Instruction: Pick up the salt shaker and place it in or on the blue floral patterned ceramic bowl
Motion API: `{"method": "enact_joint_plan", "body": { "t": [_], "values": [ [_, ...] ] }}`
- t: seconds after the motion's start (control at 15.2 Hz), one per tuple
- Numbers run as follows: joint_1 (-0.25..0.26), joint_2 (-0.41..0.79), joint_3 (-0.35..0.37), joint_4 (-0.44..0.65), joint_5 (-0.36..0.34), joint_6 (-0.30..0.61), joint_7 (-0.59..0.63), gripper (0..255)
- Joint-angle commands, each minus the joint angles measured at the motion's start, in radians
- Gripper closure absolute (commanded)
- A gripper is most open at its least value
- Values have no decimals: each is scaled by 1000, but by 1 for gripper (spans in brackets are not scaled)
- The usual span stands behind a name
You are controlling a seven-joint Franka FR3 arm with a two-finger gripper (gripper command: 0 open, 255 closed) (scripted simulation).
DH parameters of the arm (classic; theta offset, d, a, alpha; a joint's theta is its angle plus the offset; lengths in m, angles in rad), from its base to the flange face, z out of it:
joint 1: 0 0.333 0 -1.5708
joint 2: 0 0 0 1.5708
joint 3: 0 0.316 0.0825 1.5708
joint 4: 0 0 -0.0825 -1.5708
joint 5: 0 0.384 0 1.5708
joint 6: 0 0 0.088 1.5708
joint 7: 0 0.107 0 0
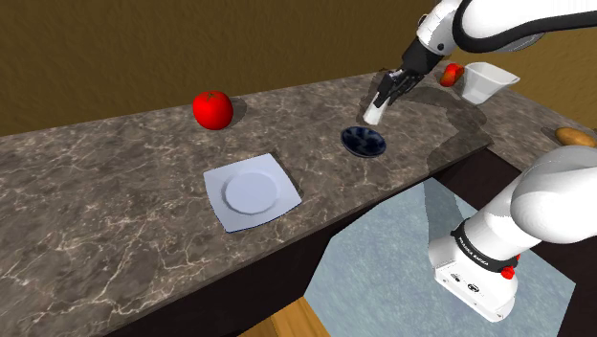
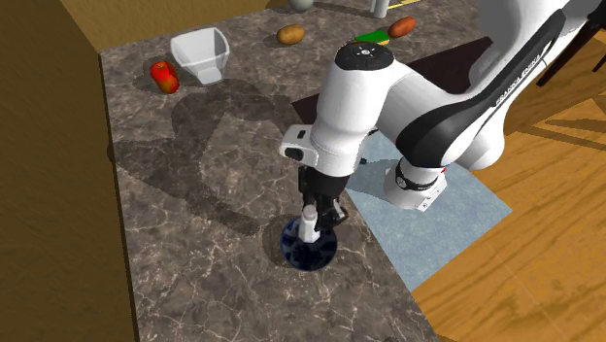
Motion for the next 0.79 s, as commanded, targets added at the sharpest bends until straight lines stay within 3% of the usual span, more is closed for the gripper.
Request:
{"method": "enact_joint_plan", "body": {
  "t": [0.0, 0.73],
  "values": [
    [3, 10, 2, -22, 4, 33, 0, 255],
    [17, 100, -8, -121, 23, 221, -26, 255]
  ]
}}
